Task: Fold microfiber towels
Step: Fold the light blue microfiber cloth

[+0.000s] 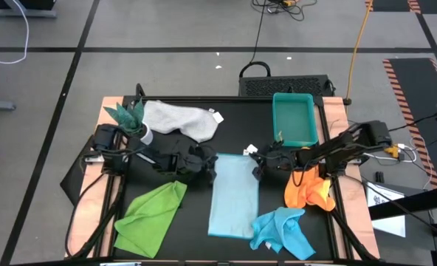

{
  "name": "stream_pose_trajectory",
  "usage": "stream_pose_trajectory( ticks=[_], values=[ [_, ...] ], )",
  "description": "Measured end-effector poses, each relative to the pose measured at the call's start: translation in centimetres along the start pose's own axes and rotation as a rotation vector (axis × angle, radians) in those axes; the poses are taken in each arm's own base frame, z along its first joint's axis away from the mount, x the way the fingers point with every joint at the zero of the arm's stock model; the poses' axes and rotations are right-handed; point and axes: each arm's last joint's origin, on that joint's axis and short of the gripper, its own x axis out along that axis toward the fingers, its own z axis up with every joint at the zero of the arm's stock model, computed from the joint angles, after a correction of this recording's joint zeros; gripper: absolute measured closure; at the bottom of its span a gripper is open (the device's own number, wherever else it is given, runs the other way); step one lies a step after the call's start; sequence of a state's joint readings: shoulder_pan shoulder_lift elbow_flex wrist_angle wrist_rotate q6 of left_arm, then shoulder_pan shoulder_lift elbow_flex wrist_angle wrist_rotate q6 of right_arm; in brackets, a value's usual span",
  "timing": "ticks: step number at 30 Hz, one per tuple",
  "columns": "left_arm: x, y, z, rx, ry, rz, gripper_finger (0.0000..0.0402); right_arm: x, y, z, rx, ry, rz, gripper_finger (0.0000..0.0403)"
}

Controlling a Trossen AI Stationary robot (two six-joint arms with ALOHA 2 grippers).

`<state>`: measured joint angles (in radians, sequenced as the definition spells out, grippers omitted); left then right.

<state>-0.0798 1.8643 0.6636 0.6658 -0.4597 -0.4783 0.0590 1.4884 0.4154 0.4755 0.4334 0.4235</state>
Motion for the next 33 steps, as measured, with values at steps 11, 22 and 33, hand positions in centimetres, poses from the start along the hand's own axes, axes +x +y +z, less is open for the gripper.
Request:
stream_pose_trajectory(
  ticks=[11,22,33],
  values=[
    [2.2,2.1,-1.6,0.007,0.021,0.114,0.0389,0.7,-0.8,-2.0,0.058,0.066,-0.123,0.0403],
    [1.1,1.1,-1.0,0.056,0.036,0.086,0.0393,-0.1,-1.2,-2.1,0.010,0.046,-0.116,0.0403],
    [2.2,0.4,-0.2,0.052,0.006,0.072,0.0399,-0.2,-0.2,-0.8,0.015,-0.004,0.098,0.0403]
  ],
)
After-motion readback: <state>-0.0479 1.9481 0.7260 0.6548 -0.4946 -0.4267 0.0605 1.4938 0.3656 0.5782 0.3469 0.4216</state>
